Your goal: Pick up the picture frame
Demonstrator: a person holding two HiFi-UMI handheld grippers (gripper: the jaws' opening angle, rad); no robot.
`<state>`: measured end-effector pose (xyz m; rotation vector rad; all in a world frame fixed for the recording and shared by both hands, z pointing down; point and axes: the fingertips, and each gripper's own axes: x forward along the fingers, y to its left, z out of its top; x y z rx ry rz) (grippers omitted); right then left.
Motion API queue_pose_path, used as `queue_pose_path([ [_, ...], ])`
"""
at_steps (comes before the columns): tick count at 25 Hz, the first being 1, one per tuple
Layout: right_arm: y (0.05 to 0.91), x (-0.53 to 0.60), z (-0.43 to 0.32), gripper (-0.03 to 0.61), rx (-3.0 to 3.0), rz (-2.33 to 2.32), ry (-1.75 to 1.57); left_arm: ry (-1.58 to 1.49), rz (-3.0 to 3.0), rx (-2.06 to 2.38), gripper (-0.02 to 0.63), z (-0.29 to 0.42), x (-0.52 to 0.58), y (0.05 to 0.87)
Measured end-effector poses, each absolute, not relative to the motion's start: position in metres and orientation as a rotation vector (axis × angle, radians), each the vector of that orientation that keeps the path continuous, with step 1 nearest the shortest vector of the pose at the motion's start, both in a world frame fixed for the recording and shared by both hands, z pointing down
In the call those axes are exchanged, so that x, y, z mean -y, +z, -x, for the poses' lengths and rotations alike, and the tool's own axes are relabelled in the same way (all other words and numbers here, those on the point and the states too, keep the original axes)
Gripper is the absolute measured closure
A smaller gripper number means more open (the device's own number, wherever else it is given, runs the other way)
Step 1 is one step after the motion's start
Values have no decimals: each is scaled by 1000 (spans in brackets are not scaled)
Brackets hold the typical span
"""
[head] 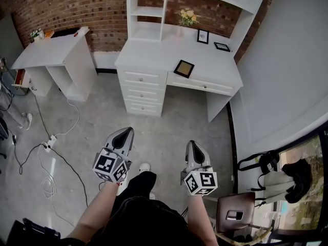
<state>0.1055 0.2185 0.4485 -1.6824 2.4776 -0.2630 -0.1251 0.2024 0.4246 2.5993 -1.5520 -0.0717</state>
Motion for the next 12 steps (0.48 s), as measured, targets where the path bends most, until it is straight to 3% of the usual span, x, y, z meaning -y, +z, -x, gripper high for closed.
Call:
queue_pose_path([
  [12, 445, -149, -120, 575, -2452, 1711, -270, -79, -2628, 1499, 611, 106, -130, 423],
])
